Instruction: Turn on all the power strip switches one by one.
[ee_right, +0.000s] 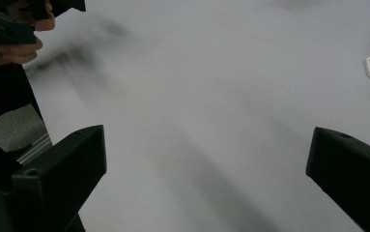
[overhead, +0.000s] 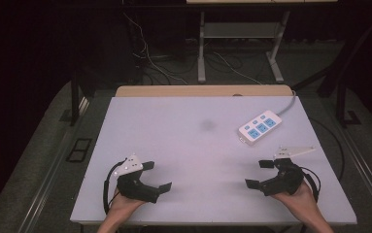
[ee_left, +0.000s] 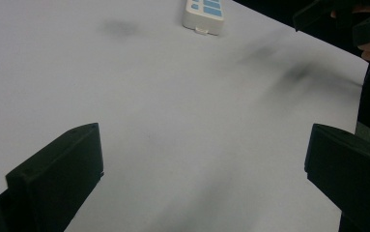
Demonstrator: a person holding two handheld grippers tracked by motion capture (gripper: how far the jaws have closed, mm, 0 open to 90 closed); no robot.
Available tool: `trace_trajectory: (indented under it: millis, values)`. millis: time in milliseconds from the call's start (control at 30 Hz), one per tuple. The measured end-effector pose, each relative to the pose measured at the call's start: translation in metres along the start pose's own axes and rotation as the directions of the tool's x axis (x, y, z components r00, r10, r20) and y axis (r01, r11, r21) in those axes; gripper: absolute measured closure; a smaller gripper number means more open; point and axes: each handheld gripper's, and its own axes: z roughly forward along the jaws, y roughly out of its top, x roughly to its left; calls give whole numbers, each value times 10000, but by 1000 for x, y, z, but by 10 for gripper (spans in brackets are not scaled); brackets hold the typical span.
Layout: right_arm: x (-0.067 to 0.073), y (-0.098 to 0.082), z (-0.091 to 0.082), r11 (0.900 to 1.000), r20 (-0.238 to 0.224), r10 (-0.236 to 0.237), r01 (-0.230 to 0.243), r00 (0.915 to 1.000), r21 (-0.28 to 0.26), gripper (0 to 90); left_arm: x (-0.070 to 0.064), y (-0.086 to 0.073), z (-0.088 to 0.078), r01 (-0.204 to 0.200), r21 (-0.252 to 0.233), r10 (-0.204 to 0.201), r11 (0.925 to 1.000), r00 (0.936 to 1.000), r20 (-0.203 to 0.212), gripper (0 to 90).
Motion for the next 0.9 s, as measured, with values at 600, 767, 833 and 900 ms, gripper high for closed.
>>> trace_trajectory:
  millis: [600,767,833,900]
  values:
    - [-13,29,-7,9988,80,-319,316,9995,376,4,1,-1,2,29,90,-29,10000,10000,31,0]
    - [-15,37,-8,9971,155,-484,474,9987,601,4,1,-1,2,41,81,-41,10000,10000,23,0]
    - [-17,41,-8,9964,168,-546,534,9984,660,4,1,-1,2,42,82,-42,10000,10000,34,0]
    - [-17,42,-8,9961,175,-575,562,9982,683,4,1,-1,1,48,66,-48,10000,10000,26,0]
